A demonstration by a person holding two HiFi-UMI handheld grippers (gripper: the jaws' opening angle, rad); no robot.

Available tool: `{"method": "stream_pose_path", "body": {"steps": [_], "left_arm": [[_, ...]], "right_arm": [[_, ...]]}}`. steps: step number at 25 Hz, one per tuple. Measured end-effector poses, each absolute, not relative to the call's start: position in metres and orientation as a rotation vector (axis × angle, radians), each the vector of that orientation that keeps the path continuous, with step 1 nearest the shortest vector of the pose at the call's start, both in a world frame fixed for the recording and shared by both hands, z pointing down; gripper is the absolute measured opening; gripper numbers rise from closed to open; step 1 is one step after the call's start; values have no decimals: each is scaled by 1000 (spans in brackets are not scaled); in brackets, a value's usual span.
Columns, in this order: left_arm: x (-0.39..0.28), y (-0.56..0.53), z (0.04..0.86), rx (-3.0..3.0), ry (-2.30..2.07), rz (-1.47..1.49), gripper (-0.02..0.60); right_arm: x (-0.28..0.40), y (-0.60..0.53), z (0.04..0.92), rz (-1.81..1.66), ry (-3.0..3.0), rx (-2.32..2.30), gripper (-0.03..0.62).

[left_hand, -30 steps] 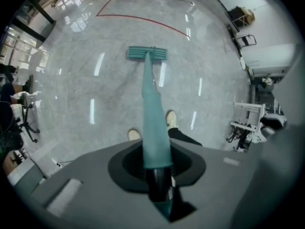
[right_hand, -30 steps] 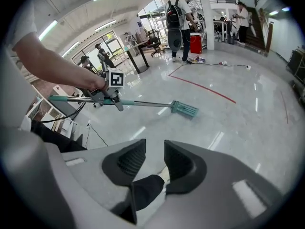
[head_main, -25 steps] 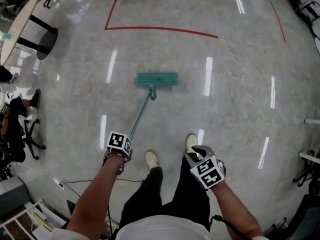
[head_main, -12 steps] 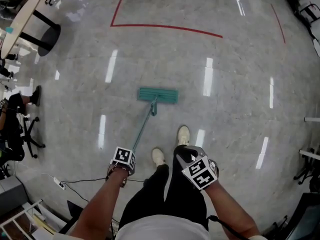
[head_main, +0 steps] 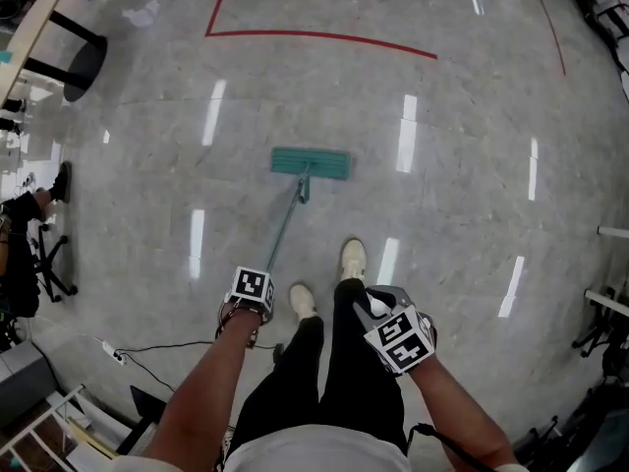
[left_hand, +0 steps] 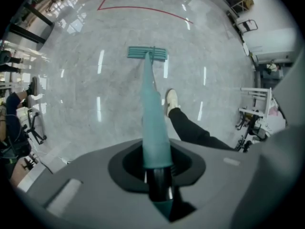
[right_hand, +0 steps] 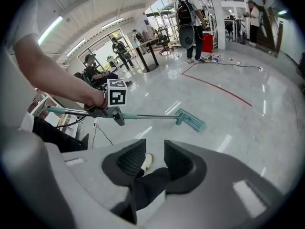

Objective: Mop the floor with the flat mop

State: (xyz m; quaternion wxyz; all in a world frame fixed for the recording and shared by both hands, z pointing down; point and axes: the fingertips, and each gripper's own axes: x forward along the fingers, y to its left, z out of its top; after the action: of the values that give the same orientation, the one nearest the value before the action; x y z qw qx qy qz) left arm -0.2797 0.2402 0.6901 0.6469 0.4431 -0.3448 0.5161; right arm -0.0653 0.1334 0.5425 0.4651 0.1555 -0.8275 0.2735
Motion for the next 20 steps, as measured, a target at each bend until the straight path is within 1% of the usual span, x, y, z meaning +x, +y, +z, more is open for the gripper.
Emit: {"method": "stream_pose_path", "body": {"steps": [11, 20], "left_arm": [[-260, 143, 700, 1017, -793, 1173, 94], [-259, 46, 706, 1017, -819, 1186, 94]], "right_arm": [[-33, 109, 542, 727, -2014, 426, 123], [-16, 88, 544, 762, -1996, 451, 123]]}}
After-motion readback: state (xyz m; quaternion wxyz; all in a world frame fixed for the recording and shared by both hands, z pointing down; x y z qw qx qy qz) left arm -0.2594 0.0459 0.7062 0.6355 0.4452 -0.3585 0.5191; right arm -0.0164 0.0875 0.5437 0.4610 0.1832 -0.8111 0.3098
